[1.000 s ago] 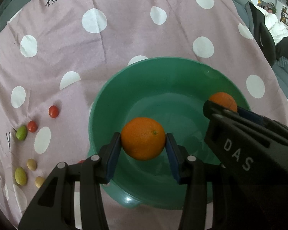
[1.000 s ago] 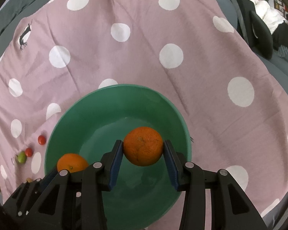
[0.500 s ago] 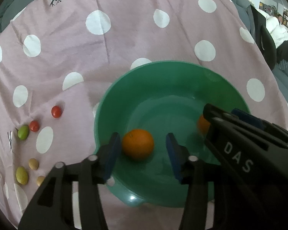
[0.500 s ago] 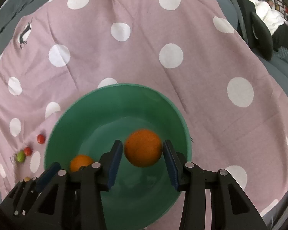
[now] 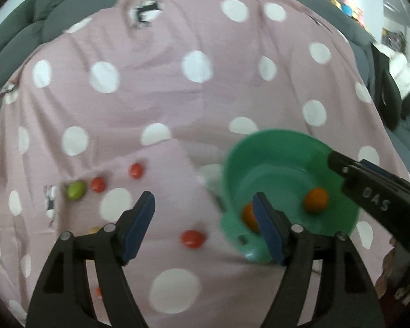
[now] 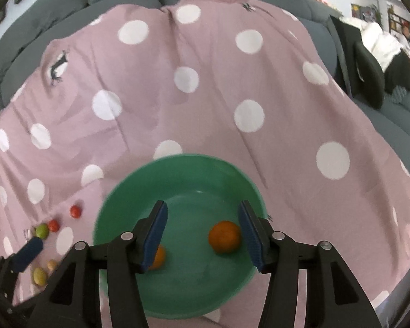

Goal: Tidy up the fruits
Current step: 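Grasp a small tan fruit with the left tool while the right tool grasps another tan fruit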

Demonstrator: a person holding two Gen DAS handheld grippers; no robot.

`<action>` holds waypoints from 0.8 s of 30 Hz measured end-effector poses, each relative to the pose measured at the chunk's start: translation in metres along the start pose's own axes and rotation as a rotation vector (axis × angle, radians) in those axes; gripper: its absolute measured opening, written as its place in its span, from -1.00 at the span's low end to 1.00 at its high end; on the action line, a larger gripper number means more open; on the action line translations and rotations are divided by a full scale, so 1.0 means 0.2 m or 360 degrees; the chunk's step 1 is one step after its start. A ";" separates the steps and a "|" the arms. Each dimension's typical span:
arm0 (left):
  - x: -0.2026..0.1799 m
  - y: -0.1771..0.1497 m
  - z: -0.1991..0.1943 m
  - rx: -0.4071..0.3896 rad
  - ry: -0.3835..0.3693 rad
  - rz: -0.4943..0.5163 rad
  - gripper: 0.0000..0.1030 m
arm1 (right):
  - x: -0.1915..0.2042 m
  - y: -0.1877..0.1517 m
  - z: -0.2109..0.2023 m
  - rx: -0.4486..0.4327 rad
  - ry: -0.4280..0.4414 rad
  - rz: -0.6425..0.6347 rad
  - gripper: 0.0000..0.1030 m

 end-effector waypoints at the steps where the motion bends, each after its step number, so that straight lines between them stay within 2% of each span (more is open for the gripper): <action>1: 0.06 -0.02 -0.02 0.0000 0.0024 -0.0032 0.47 | 0.02 0.00 -0.01 -0.0006 0.0017 -0.0015 0.07; 6: 0.29 -0.09 -0.12 -0.0010 0.0101 -0.0123 0.54 | 0.19 -0.03 -0.08 -0.0041 0.0145 -0.0128 0.08; 10: 0.45 -0.17 -0.20 -0.0019 0.0201 -0.0166 0.61 | 0.34 -0.07 -0.13 -0.0064 0.0277 -0.0226 0.24; 12: 0.54 -0.22 -0.24 -0.0018 0.0248 -0.0202 0.63 | 0.42 -0.10 -0.16 -0.0054 0.0355 -0.0276 0.25; 17: 0.74 -0.35 -0.28 0.0003 0.0318 -0.0300 0.74 | 0.62 -0.22 -0.18 0.0007 0.0505 -0.0395 0.27; 21: 0.89 -0.46 -0.26 0.0049 0.0380 -0.0415 0.76 | 0.74 -0.31 -0.16 0.0085 0.0564 -0.0461 0.37; 24: 0.96 -0.54 -0.20 0.0098 0.0327 -0.0485 0.75 | 0.81 -0.39 -0.11 0.0198 0.0618 -0.0487 0.37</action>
Point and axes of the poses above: each gripper's, at about its wrist camera, not at the fingertips, and z roughly the way its jaws point, x to its left, y to its top, the point moved 4 cm from there along z, roughly the way its jaws point, and after that the axes turned 12 degrees about z, right-handed, at the moved point
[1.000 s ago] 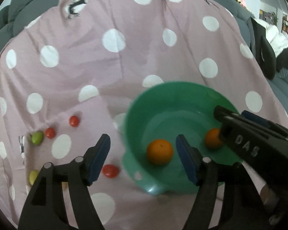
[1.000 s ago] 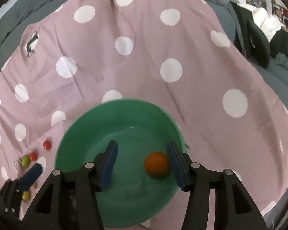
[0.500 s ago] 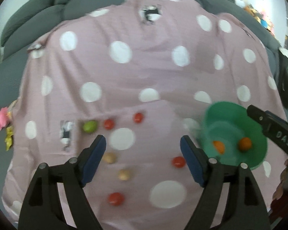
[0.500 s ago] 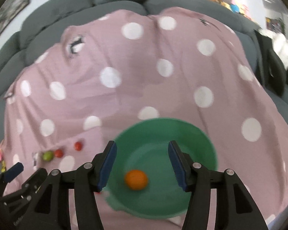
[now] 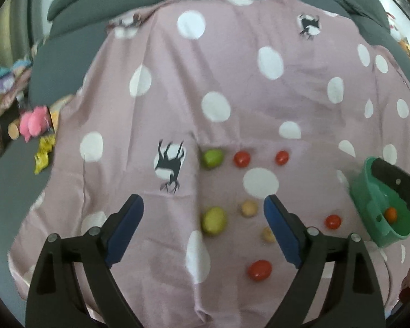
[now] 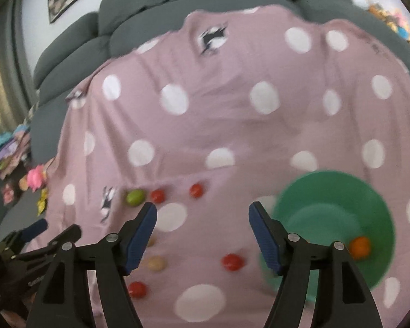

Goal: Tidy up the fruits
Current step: 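Grasp a small tan fruit with the left tool while the right tool grasps another tan fruit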

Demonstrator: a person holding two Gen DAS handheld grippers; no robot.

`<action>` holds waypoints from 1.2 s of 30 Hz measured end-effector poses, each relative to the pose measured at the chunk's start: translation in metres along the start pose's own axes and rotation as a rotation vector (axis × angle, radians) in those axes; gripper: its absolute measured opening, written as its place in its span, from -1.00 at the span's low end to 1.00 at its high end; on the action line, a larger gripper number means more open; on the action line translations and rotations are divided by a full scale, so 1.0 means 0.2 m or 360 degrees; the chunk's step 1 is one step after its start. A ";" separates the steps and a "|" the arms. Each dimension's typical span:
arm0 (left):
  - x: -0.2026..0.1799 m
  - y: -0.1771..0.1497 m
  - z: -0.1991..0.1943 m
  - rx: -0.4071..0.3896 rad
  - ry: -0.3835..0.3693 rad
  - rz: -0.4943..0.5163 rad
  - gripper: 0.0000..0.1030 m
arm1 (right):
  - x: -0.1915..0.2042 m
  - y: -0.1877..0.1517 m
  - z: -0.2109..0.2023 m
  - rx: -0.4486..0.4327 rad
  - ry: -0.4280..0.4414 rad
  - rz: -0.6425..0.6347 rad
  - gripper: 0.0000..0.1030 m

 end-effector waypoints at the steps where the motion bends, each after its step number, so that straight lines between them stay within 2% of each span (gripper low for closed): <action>1: 0.02 -0.01 0.02 0.0016 -0.0021 -0.0023 0.75 | 0.02 -0.02 0.03 0.0038 0.0019 0.0001 0.37; 4: 0.06 -0.04 0.09 0.0061 -0.0103 -0.0086 0.72 | 0.07 -0.08 0.12 0.0142 0.0031 -0.0022 0.37; 7: 0.07 -0.04 0.12 0.0054 -0.0103 -0.0091 0.66 | 0.11 -0.16 0.19 0.0238 0.0031 -0.0071 0.37; 13: 0.08 -0.06 0.19 0.0111 -0.0200 -0.0146 0.29 | 0.14 -0.32 0.38 0.0490 0.0050 -0.0086 0.36; 14: 0.07 -0.06 0.20 0.0113 -0.0215 -0.0150 0.18 | 0.15 -0.34 0.41 0.0520 0.0045 -0.0093 0.35; 16: 0.07 -0.05 0.21 0.0113 -0.0247 -0.0156 0.02 | 0.17 -0.37 0.45 0.0562 0.0064 -0.0109 0.11; 18: 0.06 -0.05 0.22 0.0117 -0.0282 -0.0168 -0.06 | 0.18 -0.41 0.48 0.0611 0.0096 -0.0115 0.03; 20: 0.05 -0.04 0.23 0.0133 -0.0319 -0.0174 -0.14 | 0.19 -0.44 0.50 0.0646 0.0085 -0.0130 -0.15; 21: 0.04 -0.03 0.24 0.0142 -0.0335 -0.0168 -0.18 | 0.19 -0.45 0.51 0.0649 0.0068 -0.0142 -0.25; 27: -0.07 0.04 0.30 0.0199 -0.0412 -0.0077 -0.20 | 0.17 -0.45 0.56 0.0652 0.0008 -0.0154 -0.42; 30: -0.15 0.07 0.38 0.0274 -0.0475 0.0000 -0.20 | 0.16 -0.44 0.58 0.0660 0.0027 -0.0141 -0.43; 33: -0.21 0.09 0.46 0.0354 -0.0443 0.0083 -0.20 | 0.16 -0.44 0.58 0.0660 0.0028 -0.0125 -0.44; 36: -0.24 0.07 0.50 0.0373 -0.0436 0.0106 -0.20 | 0.11 -0.41 0.57 0.0639 0.0015 -0.0082 -0.44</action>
Point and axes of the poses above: each gripper's, at about its wrist camera, not at the fingertips, and z roughly the way its jaws point, x to its left, y to its top, the point moved 4 cm from there along z, roughly the way its jaws point, and after that the axes turned 12 degrees about z, right-handed, at the moved point
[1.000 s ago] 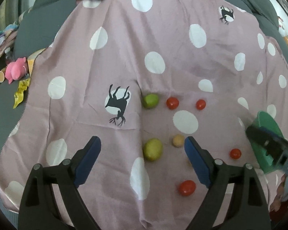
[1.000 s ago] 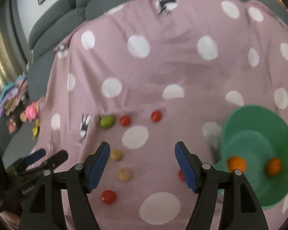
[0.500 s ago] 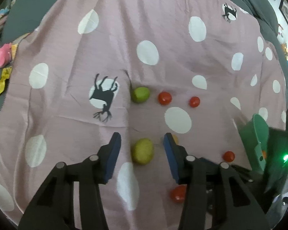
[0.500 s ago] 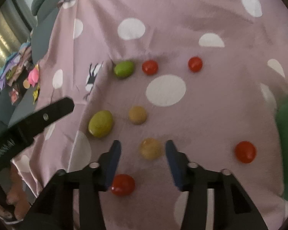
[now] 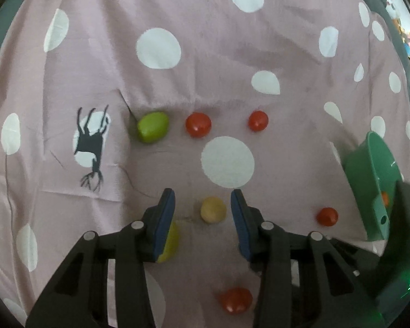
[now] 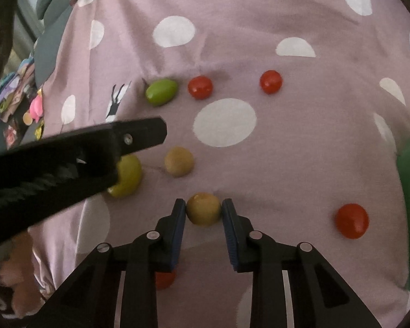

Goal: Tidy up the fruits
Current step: 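Grasp a small tan fruit with the left tool while the right tool grasps another tan fruit, then lift the tan fruit with the left tool toward the green bowl while the right tool carries its tan fruit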

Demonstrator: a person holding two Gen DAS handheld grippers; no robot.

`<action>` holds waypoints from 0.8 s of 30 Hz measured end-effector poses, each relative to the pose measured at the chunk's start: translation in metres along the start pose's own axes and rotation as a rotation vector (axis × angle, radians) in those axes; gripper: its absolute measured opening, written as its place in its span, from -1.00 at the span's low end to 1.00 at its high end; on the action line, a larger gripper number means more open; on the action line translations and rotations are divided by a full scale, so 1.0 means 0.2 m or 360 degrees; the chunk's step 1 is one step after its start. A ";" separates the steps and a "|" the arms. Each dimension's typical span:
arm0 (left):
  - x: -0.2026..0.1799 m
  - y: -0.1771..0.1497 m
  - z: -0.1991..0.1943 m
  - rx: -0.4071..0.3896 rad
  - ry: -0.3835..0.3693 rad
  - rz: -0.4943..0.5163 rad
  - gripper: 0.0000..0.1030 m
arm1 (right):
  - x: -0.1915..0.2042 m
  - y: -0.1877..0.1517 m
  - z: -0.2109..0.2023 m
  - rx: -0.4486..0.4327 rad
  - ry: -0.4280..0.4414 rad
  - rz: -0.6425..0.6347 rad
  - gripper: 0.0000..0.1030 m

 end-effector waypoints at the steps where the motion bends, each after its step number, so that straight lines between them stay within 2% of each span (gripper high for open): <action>1: 0.00 -0.01 0.02 0.0022 -0.0006 0.0000 -0.20 | -0.02 0.01 -0.01 -0.0008 0.0008 0.0020 -0.44; 6: 0.00 -0.01 0.10 0.0075 -0.0003 -0.0013 -0.20 | -0.10 0.05 -0.09 -0.0064 0.0036 0.0122 -0.44; 13: -0.03 -0.03 0.18 0.0114 -0.0001 0.0015 -0.22 | -0.16 0.08 -0.12 -0.0096 0.0008 0.0198 -0.44; 18: -0.03 -0.03 0.18 0.0089 0.0001 0.0010 -0.51 | -0.16 0.08 -0.14 -0.0114 0.0021 0.0206 -0.44; 24: -0.05 -0.03 0.20 0.0077 -0.0025 -0.0003 -0.50 | -0.16 0.08 -0.13 -0.0115 0.0018 0.0215 -0.44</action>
Point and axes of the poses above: each gripper's, at about its wrist camera, not at the fingertips, and z roughly the way its jaws point, x to its left, y to its top, the point moved 4 cm from there along z, roughly the way its jaws point, and after that the axes turned 12 degrees about z, right-handed, at the moved point
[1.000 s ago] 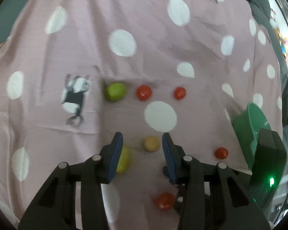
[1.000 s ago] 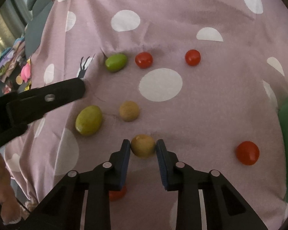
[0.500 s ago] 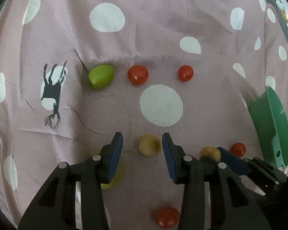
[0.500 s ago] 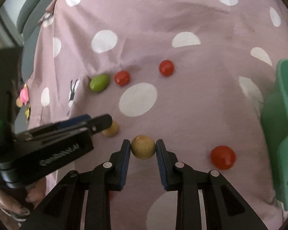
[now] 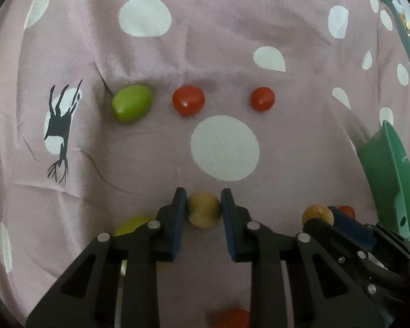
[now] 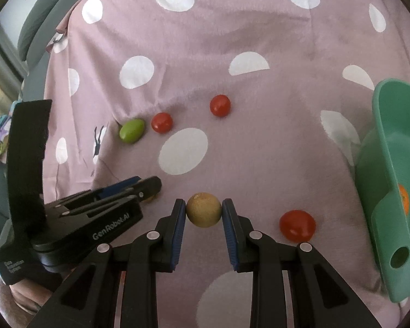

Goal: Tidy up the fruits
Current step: 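Lift the tan fruit with the left tool toward the green bowl while the right tool carries its tan fruit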

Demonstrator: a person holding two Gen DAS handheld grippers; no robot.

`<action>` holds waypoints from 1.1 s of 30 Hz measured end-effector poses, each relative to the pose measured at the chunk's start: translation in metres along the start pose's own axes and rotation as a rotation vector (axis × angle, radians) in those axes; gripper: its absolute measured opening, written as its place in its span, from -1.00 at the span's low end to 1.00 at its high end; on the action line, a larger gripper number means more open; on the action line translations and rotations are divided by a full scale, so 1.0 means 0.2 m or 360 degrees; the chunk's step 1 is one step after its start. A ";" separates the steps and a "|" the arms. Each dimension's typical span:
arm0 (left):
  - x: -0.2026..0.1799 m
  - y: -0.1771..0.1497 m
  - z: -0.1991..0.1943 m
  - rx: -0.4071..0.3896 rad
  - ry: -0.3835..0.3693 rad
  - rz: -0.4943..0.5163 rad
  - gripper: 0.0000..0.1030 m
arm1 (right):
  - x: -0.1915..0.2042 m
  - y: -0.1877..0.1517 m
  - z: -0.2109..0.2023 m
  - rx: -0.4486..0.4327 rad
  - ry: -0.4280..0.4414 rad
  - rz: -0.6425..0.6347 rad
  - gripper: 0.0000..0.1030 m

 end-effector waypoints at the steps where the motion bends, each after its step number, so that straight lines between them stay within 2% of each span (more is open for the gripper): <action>1: 0.00 0.00 0.00 -0.0002 0.0004 0.0003 -0.50 | 0.00 0.00 0.00 -0.0001 -0.0002 -0.0001 -0.44; 10: 0.01 -0.01 -0.02 -0.0033 -0.0003 -0.0054 -0.51 | 0.00 0.00 -0.01 -0.0027 -0.0016 0.0004 -0.44; 21: -0.04 -0.02 -0.27 -0.0229 0.0001 -0.0030 -0.51 | -0.01 0.03 -0.10 -0.0118 0.0024 0.0017 -0.44; 33: -0.09 -0.05 -0.49 -0.0398 0.0016 -0.0007 -0.51 | -0.01 0.06 -0.21 -0.0241 0.0004 -0.0005 -0.43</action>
Point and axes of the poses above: each gripper's, at about its wrist camera, not at the fingertips, and z roughly the way its jaws point, x to its left, y to its top, the point moved 4 cm from there along z, roughly the way its jaws point, and after that the axes turned 12 degrees about z, right-handed, at the moved point
